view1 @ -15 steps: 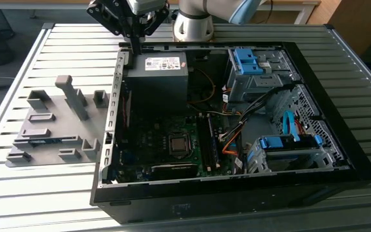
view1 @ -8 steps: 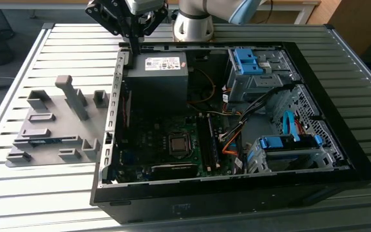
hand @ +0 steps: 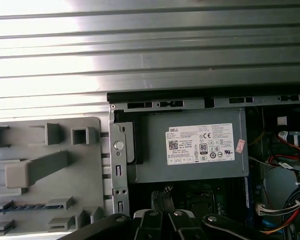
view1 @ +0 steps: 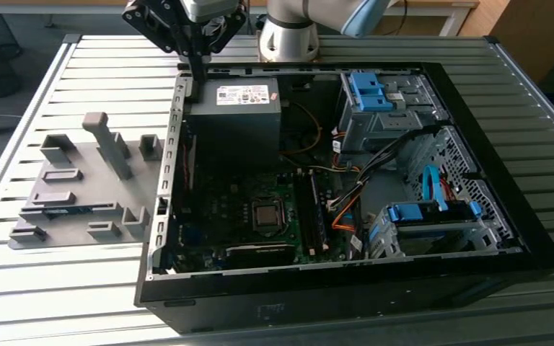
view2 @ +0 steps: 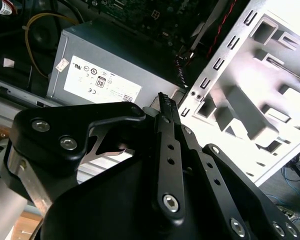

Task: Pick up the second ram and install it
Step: 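Reach for the second ram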

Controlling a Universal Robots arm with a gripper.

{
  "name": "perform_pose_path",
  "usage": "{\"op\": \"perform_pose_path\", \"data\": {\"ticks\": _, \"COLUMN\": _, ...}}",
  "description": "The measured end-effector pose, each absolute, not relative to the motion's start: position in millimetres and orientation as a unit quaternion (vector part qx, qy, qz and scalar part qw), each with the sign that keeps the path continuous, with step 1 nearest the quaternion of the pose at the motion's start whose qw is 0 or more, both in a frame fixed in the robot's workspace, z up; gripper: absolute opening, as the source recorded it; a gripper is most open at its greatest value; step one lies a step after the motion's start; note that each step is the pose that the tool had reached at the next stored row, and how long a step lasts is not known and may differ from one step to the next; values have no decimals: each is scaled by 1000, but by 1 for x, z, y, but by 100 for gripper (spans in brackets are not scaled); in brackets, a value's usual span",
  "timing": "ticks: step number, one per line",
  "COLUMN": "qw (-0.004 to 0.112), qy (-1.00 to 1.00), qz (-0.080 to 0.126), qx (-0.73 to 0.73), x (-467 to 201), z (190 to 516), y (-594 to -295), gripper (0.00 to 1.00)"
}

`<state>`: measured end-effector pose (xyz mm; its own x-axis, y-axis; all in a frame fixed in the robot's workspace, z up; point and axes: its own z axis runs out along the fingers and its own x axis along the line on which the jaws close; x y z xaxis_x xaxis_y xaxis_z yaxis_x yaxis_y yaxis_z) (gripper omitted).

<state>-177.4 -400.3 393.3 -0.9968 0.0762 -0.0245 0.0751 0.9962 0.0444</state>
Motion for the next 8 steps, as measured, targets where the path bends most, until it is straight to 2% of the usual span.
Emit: {"op": "perform_pose_path", "data": {"ticks": 8, "qw": 13, "qy": 999, "qz": 22, "qx": 38, "x": -182, "z": 393, "y": -400, "gripper": 11}}
